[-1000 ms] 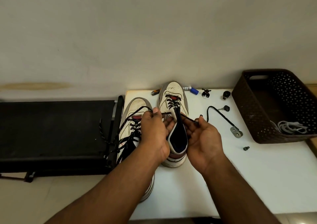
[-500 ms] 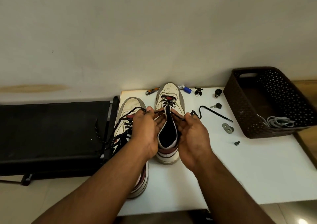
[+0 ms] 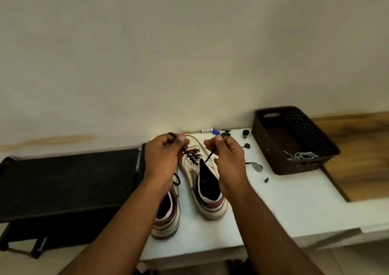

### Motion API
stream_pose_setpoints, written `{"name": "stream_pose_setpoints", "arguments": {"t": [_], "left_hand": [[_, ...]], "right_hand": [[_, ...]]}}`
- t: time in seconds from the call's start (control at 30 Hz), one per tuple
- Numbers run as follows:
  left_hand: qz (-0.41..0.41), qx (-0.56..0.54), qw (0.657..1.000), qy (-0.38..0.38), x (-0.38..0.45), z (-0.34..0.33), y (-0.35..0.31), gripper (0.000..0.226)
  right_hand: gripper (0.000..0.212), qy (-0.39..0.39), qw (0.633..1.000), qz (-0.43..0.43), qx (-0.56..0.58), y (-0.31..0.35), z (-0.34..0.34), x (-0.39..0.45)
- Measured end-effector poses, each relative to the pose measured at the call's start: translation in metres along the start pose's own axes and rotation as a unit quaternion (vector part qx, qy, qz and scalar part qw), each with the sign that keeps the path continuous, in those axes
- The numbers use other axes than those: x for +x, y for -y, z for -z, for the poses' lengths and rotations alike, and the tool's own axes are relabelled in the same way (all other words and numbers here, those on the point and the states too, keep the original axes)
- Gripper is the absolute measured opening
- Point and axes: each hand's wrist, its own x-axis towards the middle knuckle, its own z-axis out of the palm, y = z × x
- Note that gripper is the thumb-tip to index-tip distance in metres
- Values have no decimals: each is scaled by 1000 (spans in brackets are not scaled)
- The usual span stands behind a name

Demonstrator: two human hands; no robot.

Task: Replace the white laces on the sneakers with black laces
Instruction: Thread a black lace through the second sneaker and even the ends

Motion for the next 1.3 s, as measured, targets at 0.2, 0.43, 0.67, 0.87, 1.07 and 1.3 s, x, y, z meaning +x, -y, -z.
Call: {"name": "stream_pose_setpoints", "arguments": {"t": [0.2,0.43,0.67,0.87,1.07,1.3], "left_hand": [[-68,23,997,38,-11,19,-83,10],[-129,20,990,50,-31,25,-171,14],[-175,33,981,79,-48,18,-220,11],[-188,41,978,85,-58,15,-240,13],[-177,57,978,92,-42,23,-254,7],[-216,45,973,73,-29,15,-262,7]], "right_hand": [[24,52,995,86,9,66,-16,-24],[27,125,975,158,-95,140,-43,-45],[25,159,949,225,-152,182,-63,-63],[26,141,923,297,-201,206,-71,-64],[26,90,898,335,-270,217,-83,-57],[26,103,878,333,-327,227,-93,-47]]}}
